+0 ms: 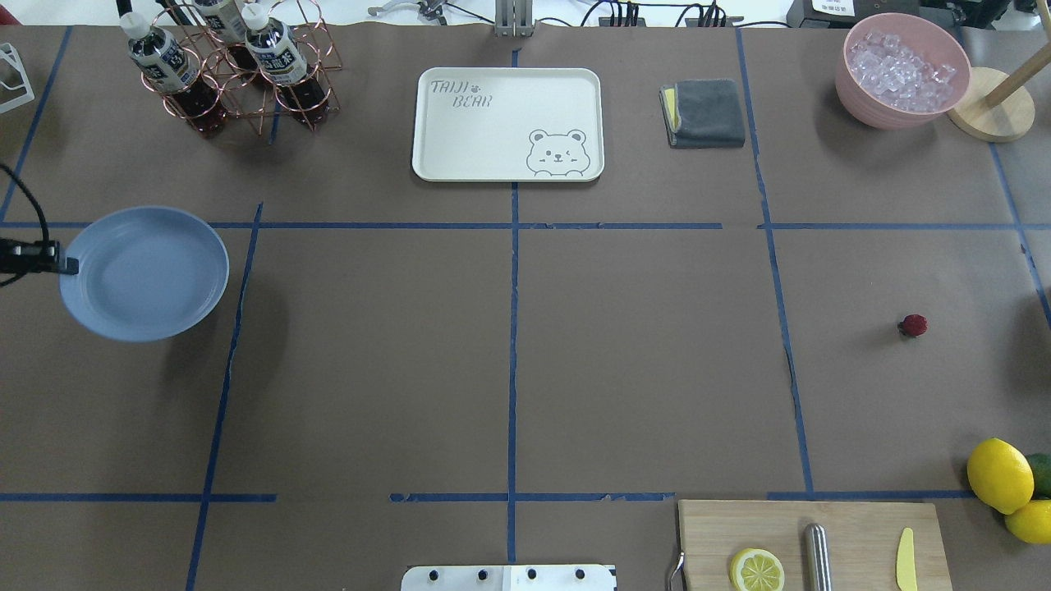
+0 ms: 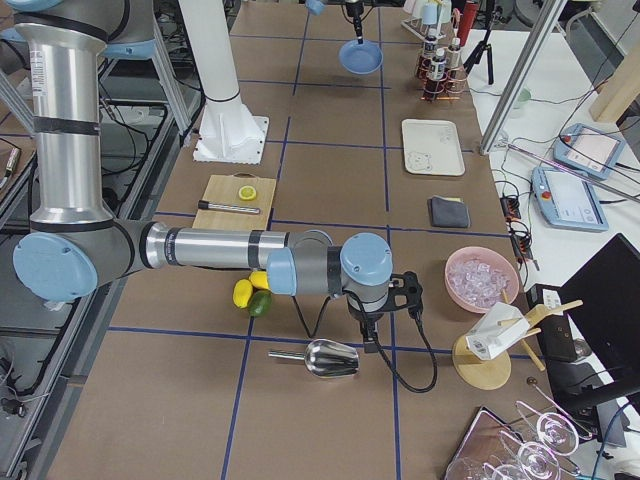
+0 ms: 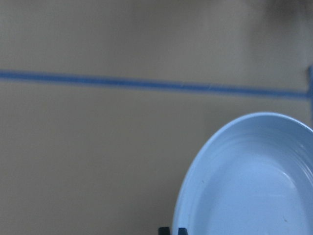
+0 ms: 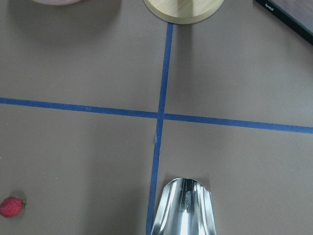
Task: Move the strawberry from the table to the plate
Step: 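Lift the light blue plate with the left gripper and carry it to table center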
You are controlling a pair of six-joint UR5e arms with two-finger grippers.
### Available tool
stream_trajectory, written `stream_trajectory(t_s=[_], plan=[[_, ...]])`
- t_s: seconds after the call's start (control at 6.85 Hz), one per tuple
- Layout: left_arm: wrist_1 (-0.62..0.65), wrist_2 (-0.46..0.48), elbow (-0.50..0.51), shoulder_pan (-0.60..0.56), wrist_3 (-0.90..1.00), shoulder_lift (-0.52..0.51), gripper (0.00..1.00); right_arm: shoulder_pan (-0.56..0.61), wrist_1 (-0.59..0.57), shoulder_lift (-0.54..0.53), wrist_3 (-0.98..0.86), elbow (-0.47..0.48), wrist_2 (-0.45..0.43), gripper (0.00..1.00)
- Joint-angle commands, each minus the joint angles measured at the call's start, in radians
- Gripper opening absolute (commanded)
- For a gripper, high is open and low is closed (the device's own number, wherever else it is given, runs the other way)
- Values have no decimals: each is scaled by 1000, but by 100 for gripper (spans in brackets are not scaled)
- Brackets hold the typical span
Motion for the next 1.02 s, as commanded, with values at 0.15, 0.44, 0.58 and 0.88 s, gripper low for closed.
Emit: stream_trajectory(t_s=[0.15, 0.44, 0.58, 0.88], plan=[[216, -10, -37, 44, -297, -284, 0, -1, -1, 22, 1, -3, 11, 100], [216, 104, -38, 272, -587, -382, 0, -10, -1, 22, 5, -9, 5, 100], [216, 191, -21, 410, -728, -437, 0, -12, -1, 23, 5, -20, 5, 100], [207, 308, 32, 574, -876, -511, 0, -12, 0, 23, 7, -16, 10, 100]])
